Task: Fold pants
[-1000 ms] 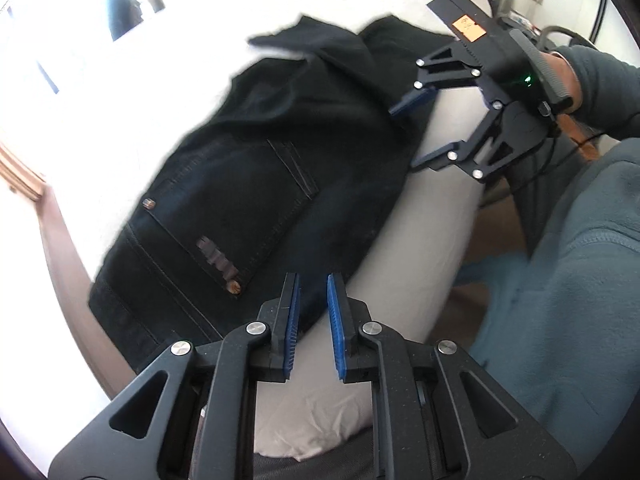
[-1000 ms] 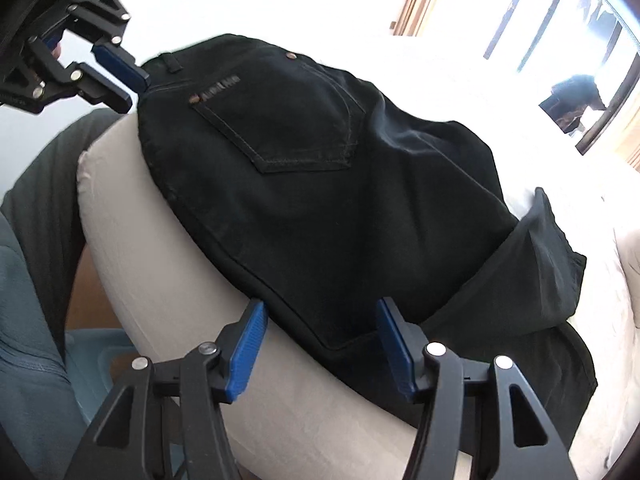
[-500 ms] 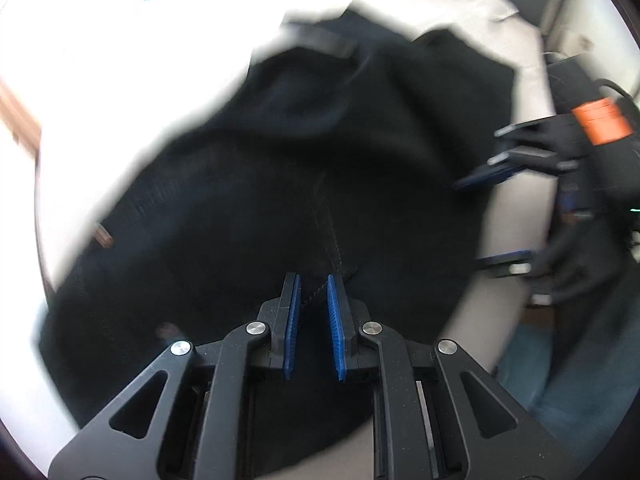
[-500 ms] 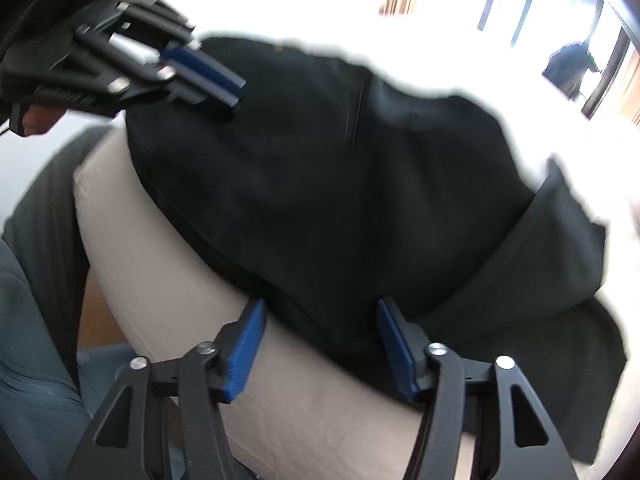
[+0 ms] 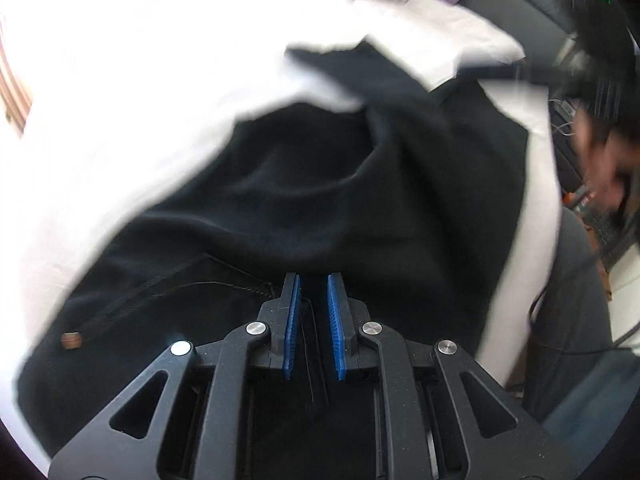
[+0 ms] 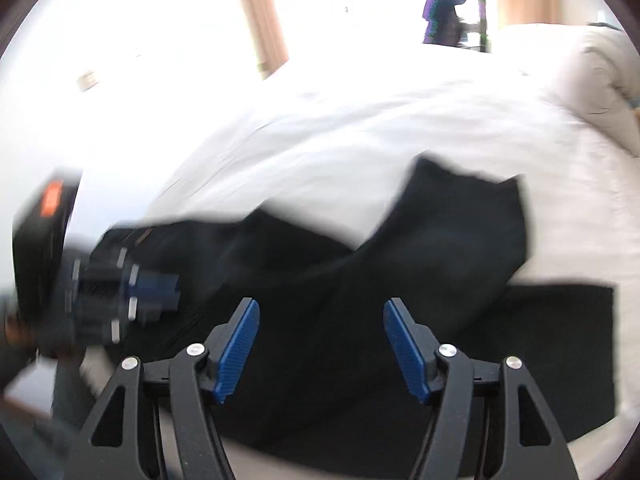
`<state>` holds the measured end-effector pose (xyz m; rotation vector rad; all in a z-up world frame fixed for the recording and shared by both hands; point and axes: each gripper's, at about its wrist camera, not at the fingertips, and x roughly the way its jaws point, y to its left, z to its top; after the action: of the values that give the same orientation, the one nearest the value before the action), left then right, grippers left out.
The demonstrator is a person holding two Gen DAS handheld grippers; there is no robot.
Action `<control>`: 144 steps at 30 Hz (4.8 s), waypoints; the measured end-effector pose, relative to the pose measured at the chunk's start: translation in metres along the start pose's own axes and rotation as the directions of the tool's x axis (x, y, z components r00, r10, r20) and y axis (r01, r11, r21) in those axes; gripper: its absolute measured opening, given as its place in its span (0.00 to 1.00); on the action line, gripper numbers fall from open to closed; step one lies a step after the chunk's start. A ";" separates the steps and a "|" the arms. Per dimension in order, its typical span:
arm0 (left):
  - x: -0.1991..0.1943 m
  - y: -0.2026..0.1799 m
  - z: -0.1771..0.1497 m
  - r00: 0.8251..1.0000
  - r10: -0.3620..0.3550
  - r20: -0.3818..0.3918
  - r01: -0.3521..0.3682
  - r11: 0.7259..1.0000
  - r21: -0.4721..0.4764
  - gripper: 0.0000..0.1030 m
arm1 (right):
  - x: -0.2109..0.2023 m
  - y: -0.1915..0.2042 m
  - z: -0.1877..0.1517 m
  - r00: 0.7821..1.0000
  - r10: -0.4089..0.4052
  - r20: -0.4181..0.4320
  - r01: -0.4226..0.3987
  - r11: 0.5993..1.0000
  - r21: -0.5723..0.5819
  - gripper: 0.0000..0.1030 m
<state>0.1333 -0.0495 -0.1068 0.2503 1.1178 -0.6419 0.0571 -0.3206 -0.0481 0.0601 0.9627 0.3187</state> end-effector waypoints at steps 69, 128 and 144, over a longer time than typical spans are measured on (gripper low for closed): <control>0.059 -0.022 0.017 0.990 0.124 -0.061 -0.132 0.980 -0.146 0.13 | -0.078 -0.253 -0.133 0.894 -0.435 0.108 0.192 0.588 0.786 0.04; 0.052 -0.071 -0.013 0.990 0.083 0.118 -0.072 0.993 -0.090 0.13 | -0.045 -0.136 -0.022 0.980 0.110 0.168 -0.170 0.902 0.396 0.45; 0.061 -0.055 -0.066 0.994 0.058 0.094 -0.047 0.993 -0.111 0.13 | 0.124 -0.101 0.030 0.989 0.101 -0.106 -0.050 0.913 0.406 0.06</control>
<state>0.0680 -0.0816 -0.1827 0.1531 1.0462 -0.5388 0.1710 -0.3773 -0.1493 0.4610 1.1418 0.1917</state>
